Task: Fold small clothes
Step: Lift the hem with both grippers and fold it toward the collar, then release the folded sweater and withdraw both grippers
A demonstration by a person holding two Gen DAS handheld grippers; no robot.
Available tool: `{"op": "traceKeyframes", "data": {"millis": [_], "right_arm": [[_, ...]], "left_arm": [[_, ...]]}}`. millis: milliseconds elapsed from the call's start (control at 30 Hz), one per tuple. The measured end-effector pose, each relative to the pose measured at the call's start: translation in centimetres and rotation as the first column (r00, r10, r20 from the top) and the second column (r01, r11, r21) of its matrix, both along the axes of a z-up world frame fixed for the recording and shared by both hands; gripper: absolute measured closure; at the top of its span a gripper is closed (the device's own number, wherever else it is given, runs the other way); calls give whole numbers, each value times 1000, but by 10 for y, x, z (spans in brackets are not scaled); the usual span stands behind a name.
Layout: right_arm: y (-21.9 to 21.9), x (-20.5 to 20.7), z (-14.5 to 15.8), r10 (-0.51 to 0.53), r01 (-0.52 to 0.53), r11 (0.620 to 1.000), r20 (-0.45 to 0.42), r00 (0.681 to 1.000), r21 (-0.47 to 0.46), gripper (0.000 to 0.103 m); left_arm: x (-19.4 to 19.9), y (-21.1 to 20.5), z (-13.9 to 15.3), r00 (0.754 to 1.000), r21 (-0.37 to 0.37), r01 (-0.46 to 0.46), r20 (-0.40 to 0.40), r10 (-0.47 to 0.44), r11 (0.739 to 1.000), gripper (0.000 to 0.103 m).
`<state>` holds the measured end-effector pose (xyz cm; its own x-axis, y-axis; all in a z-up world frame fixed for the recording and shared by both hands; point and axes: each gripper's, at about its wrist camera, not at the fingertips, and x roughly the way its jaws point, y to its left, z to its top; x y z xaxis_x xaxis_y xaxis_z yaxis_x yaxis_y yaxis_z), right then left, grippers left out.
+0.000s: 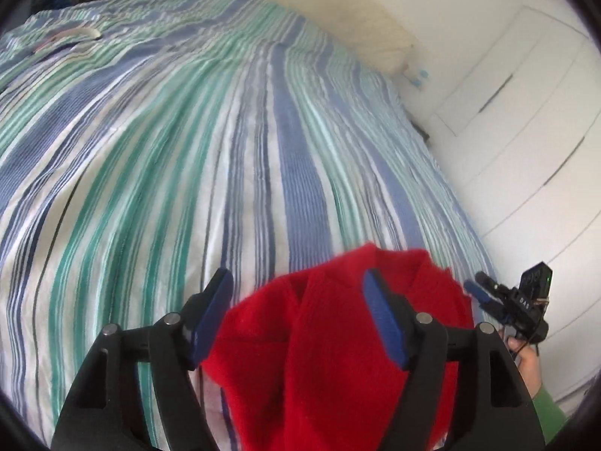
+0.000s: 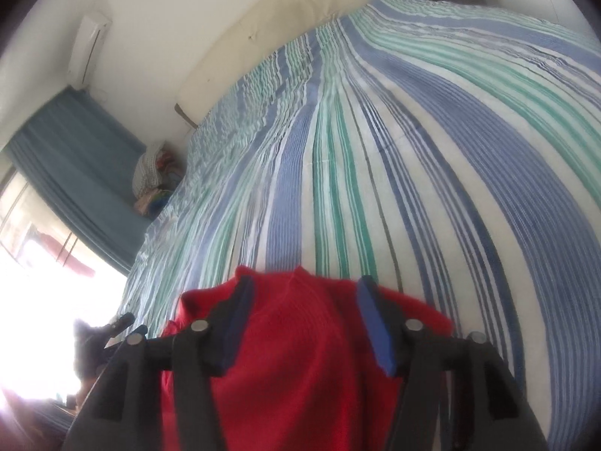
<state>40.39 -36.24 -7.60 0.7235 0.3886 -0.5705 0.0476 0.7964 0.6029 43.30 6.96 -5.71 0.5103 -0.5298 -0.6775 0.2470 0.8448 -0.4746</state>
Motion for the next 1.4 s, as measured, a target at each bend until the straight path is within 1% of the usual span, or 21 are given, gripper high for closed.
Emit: {"op": "traceKeyframes", "data": {"millis": [100,133,233,333,400,433,500,533,567,600,700,767,833,900,933,967,1033,1167,1267,1333,1400], "right_arm": [[6,-5,14,75,-75,993,-10,997,-87,44],[11,-3,18,105,-108,984,-25,994,-144,45],[20,7,24,167,-187,932,-91,982,-311,50],[25,22,22,215,-264,883,-166,962,-387,56],[31,31,16,237,-301,852,-197,951,-428,56],[34,35,13,248,-312,844,-200,948,-436,56],[41,41,5,271,-330,832,-193,943,-446,59],[46,41,2,285,-343,811,-192,939,-475,85],[53,41,0,290,-350,780,-195,937,-519,99],[57,39,1,287,-343,766,-187,939,-544,99],[48,26,18,249,-266,815,-103,963,-515,100],[42,24,29,214,-211,834,-54,975,-510,100],[40,31,27,180,-180,847,-48,982,-500,99],[43,44,11,168,-202,862,-114,979,-466,99],[47,50,0,158,-224,851,-174,972,-475,93],[50,51,-7,134,-224,834,-209,969,-504,79],[50,39,-1,129,-202,830,-173,976,-519,61],[49,-11,40,188,-189,847,-53,981,-497,60],[70,-56,55,357,-334,835,-30,933,-437,60],[87,-84,46,446,-429,803,-60,893,-414,60],[97,-105,19,465,-472,770,-129,876,-428,60]], "left_arm": [[8,-24,-12,993,98,95,-79,-87,991,32],[10,-30,-16,991,123,107,-91,-97,987,38],[14,-43,-27,980,134,161,-135,-143,978,53],[17,-54,-30,978,181,178,-138,-154,967,57],[19,-59,-33,979,204,177,-137,-151,963,76],[19,-61,-33,980,219,177,-131,-151,960,97],[16,-59,-26,985,219,159,-96,-141,963,100],[14,-54,-19,989,205,139,-71,-127,969,100],[13,-47,-11,994,194,112,-42,-106,975,100],[13,-39,-5,996,179,88,-18,-87,980,100],[21,-29,0,999,171,36,20,-40,985,100],[32,-33,-12,1000,184,15,-2,-15,983,100],[43,-40,-33,998,220,19,-65,-5,975,97],[44,-40,-44,995,261,5,-100,22,965,85],[41,-35,-41,995,246,-9,-90,32,969,75],[36,-29,-34,996,230,-27,-80,46,973,54],[21,-15,-13,997,236,-68,-24,75,969,34],[-34,-1,22,997,210,-49,68,36,976,27],[-86,-14,17,993,173,56,96,-74,983,17],[-106,-27,-9,993,252,90,47,-106,963,17],[-112,-30,-46,997,414,72,-51,-56,908,24]]}}
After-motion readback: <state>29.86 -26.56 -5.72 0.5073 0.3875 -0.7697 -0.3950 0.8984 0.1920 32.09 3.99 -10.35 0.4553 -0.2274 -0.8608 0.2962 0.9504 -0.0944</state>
